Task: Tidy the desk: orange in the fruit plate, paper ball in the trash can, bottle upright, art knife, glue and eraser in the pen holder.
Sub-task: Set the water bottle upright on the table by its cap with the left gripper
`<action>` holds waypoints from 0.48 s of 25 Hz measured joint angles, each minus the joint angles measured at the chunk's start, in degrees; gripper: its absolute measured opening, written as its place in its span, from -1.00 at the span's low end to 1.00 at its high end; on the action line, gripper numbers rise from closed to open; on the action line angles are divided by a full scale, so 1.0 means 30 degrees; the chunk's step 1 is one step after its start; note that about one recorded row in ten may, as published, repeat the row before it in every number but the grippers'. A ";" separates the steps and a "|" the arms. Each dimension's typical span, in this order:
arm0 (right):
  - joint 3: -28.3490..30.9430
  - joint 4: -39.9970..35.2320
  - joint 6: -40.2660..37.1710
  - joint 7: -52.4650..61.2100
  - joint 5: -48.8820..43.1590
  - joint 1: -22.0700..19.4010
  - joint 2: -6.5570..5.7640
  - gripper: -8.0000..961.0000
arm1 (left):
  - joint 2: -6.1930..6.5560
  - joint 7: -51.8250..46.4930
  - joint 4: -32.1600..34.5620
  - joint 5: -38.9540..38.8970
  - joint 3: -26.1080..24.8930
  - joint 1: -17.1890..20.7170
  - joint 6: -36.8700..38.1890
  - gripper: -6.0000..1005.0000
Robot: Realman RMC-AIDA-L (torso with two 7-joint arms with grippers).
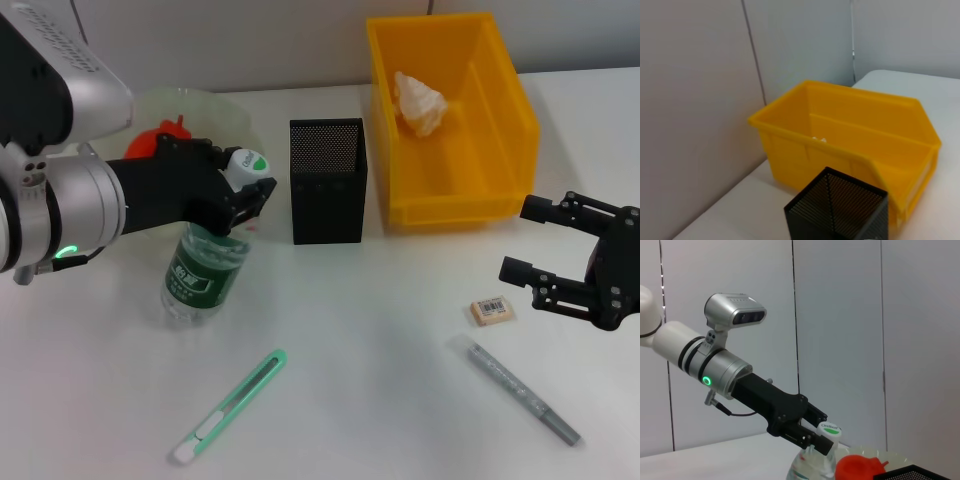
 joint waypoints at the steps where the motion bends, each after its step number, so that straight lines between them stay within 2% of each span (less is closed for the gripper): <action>1: 0.0000 0.0000 0.0000 0.0000 0.0000 0.0003 0.0000 0.52 | 0.0000 0.0000 0.0000 0.0000 0.0000 0.0000 0.0000 -0.12; 12: 0.0000 0.0000 -0.0002 -0.0001 0.0000 0.0009 0.0000 0.52 | -0.0023 0.0031 -0.0019 -0.0275 -0.0001 0.0302 -0.0482 -0.12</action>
